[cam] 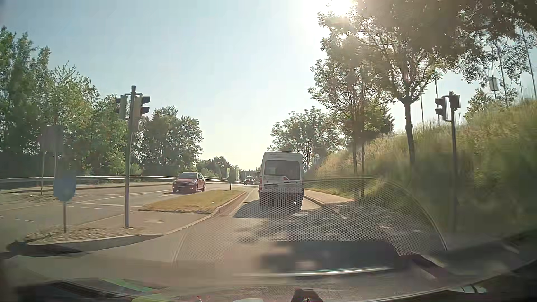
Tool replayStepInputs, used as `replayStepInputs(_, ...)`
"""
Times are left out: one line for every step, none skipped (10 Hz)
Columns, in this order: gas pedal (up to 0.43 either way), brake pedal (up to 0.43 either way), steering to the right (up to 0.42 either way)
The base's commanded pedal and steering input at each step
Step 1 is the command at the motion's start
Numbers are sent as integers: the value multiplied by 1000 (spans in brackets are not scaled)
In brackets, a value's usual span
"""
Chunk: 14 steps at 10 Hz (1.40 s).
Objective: Follow the waypoints while adhering to traffic rules and regulations
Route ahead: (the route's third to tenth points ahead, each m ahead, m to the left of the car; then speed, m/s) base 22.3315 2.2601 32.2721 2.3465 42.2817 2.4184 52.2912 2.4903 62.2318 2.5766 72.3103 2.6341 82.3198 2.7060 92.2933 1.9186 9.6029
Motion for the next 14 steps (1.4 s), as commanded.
replayStepInputs(157, 0, -16)
replayStepInputs(157, 0, -13)
replayStepInputs(157, 0, -10)
replayStepInputs(150, 0, -9)
replayStepInputs(150, 0, -9)
replayStepInputs(150, 0, -9)
replayStepInputs(138, 0, -8)
replayStepInputs(138, 0, -9)
replayStepInputs(138, 0, -9)
replayStepInputs(138, 0, -9)
replayStepInputs(138, 0, -9)
replayStepInputs(138, 0, -9)
replayStepInputs(138, 0, -8)
replayStepInputs(138, 0, -8)
